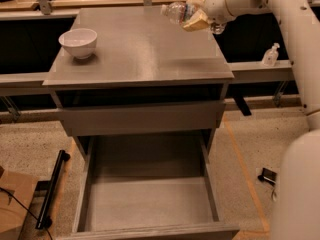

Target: Pick water bottle from middle drawer and place on counter

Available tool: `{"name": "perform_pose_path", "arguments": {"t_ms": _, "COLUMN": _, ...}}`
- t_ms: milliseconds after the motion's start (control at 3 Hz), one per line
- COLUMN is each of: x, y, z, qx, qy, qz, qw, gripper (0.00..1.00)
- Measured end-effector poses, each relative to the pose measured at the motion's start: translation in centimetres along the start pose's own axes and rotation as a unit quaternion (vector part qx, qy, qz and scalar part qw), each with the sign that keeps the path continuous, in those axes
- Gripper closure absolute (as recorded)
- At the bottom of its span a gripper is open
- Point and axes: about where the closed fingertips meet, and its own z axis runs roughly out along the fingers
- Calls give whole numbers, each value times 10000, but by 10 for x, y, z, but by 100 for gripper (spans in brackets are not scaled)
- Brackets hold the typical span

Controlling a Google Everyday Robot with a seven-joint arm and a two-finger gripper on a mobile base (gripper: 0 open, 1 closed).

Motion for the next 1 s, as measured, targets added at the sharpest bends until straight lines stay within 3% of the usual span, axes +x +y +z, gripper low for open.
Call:
{"name": "perform_pose_path", "arguments": {"t_ms": 333, "x": 24, "y": 2, "z": 31, "qx": -65, "qy": -210, "qz": 121, "qw": 9997, "gripper": 82}}
{"name": "perform_pose_path", "arguments": {"t_ms": 1000, "x": 65, "y": 40, "z": 71, "qx": -508, "qy": -107, "qz": 482, "qw": 9975, "gripper": 35}}
